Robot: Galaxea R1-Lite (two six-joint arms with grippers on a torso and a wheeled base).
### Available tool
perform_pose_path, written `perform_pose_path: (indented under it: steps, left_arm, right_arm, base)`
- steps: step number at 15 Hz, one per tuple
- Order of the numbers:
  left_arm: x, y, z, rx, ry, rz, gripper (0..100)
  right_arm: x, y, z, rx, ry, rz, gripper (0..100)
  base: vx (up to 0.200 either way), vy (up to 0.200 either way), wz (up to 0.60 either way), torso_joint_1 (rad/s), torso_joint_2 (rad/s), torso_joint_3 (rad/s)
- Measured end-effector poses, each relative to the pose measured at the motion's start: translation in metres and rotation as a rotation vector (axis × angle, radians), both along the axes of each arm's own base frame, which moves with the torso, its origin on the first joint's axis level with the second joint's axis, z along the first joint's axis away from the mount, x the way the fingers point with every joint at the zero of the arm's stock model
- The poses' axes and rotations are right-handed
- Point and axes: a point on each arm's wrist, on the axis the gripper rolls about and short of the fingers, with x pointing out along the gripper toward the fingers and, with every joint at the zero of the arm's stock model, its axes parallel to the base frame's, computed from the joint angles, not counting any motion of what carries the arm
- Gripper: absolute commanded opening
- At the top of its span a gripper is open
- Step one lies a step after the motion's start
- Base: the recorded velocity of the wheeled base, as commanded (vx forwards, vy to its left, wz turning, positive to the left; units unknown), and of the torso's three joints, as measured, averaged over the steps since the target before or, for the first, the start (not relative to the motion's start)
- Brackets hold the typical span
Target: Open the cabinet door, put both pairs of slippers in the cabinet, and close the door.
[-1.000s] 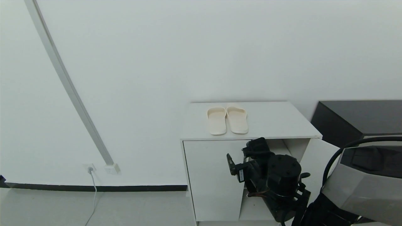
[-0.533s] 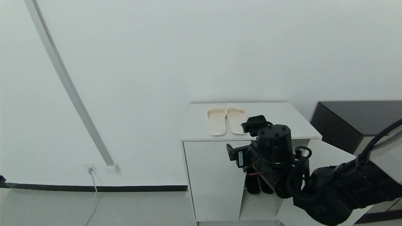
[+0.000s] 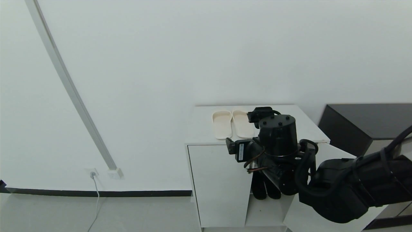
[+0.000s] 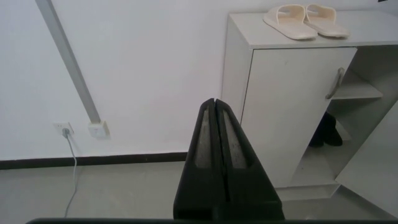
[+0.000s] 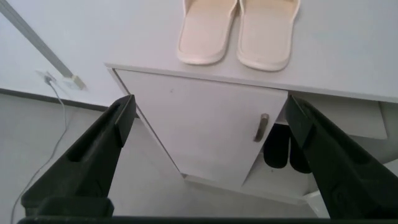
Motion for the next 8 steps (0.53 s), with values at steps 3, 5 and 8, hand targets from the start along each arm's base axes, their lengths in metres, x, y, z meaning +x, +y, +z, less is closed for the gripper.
perform_pose_path:
  steps: [3, 5, 8]
  left_arm:
    - [0.000, 0.000, 0.000, 0.000, -0.001, 0.000, 0]
    - [0.000, 0.000, 0.000, 0.000, -0.001, 0.000, 0]
    - [0.000, 0.000, 0.000, 0.000, 0.000, 0.000, 0]
  right_arm:
    - [0.002, 0.001, -0.005, -0.018, -0.004, -0.047, 100]
    - [0.004, 0.003, -0.008, -0.023, -0.006, -0.060, 100]
    - [0.004, 0.006, -0.014, -0.036, 0.004, -0.056, 100]
  base:
    - [0.200, 0.000, 0.00, -0.006, 0.00, 0.004]
    - [0.200, 0.000, 0.00, 0.010, 0.01, 0.002]
    - [0.200, 0.000, 0.00, 0.007, 0.01, 0.002]
